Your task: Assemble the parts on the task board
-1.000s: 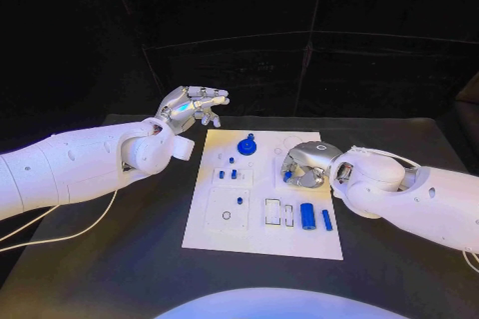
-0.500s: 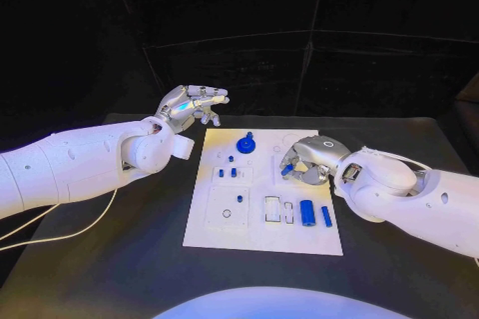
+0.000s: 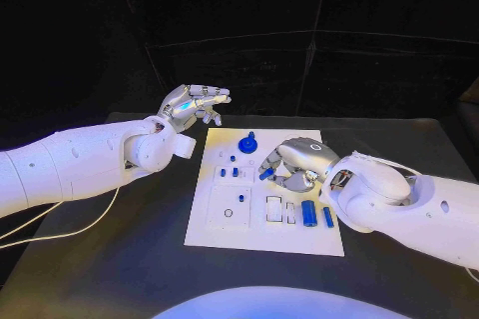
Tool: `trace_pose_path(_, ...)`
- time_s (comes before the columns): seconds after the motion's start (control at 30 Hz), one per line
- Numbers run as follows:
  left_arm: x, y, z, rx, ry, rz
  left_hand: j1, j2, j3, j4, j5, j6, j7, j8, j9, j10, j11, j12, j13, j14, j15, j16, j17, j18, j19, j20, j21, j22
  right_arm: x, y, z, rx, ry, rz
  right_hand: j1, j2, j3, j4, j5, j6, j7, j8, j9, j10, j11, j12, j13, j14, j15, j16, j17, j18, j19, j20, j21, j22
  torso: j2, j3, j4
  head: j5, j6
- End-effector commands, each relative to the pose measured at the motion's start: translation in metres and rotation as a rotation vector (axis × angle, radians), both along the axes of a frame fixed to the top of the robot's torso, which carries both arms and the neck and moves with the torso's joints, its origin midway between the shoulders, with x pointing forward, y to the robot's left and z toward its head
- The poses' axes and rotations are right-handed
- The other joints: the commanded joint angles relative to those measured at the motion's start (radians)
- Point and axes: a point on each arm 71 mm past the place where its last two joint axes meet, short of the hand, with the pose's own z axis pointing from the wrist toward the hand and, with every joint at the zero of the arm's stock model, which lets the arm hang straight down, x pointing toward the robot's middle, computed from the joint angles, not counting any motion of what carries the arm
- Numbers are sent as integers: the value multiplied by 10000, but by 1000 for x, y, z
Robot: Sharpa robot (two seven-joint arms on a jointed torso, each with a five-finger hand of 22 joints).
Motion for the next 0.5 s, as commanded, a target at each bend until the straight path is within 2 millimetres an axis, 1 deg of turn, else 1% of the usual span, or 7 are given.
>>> trace_pose_path(0.03,0,-3,1,-120,-40,-121,2,66,-76,-10,-34,-78,3,-19,-11,-81,-13,60,-10,-54,-16,-44,-11,136,-34,10,-44,-12,-3,20,-1,80,259,650,-79,-67,35,-10,56,0,87,-41,-19,-1,48,-68,-10,13,-10,24,-37,-122,-3,53,27,-37,15,-2,19,61,-44)
trace_pose_path(0.17,0,-6,1,-141,-36,-187,2,66,-76,-10,-34,-78,3,-19,-11,-81,-13,60,-10,-54,-16,-44,-11,136,-34,10,-44,-12,-7,47,-7,-253,497,1287,-213,-99,11,29,102,-26,100,-77,-30,-27,63,-123,-11,-1,7,7,-88,-112,-38,71,5,-72,30,-8,59,119,-108)
trace_pose_path(0.23,0,-7,1,-144,-34,-200,2,66,-76,-10,-34,-78,3,-19,-11,-81,-13,60,-10,-54,-16,-44,-11,136,-34,10,-44,-12,-9,55,-11,-433,553,1457,-251,-105,-1,44,114,-30,102,-85,-32,-31,68,-136,-11,-3,10,5,-97,-108,-52,75,-5,-88,12,-11,22,169,-138)
trace_pose_path(0.3,0,-7,1,-147,-34,-210,2,66,-76,-10,-34,-78,3,-19,-11,-81,-13,60,-10,-54,-16,-44,-11,136,-34,10,-44,-12,-10,62,-15,-651,603,1581,-251,-105,-1,44,114,-30,102,-85,-32,-31,68,-136,-11,-3,10,5,-98,-108,-52,75,-6,-89,11,-15,9,209,-164)
trace_pose_path(0.4,0,-8,2,-153,-36,-227,2,66,-76,-10,-34,-78,3,-19,-11,-81,-13,60,-10,-54,-16,-44,-11,136,-34,10,-44,-12,-11,70,-20,-905,666,1695,-267,-105,-5,49,125,-33,101,-89,-33,-34,68,-144,-11,-8,12,-7,-125,-106,-59,77,-11,-97,21,-17,3,249,-188)
trace_pose_path(0.47,0,-9,2,-161,-37,-245,2,66,-76,-10,-34,-78,3,-19,-11,-81,-13,60,-10,-54,-16,-44,-11,136,-34,10,-44,-12,-14,74,-26,-1104,740,1801,-276,-105,-5,52,135,-36,102,-93,-34,-38,68,-150,-11,-12,13,-15,-144,-101,-72,78,-21,-114,24,-12,2,268,-200)
trace_pose_path(0.5,0,-9,2,-164,-37,-253,2,66,-76,-10,-34,-78,3,-19,-11,-81,-13,60,-10,-54,-16,-44,-11,136,-34,10,-44,-12,-15,76,-28,-1202,765,1853,-285,-108,-8,53,140,-40,103,-97,-35,-41,69,-155,-12,-15,14,-22,-158,-99,-80,79,-27,-124,21,0,4,285,-226)
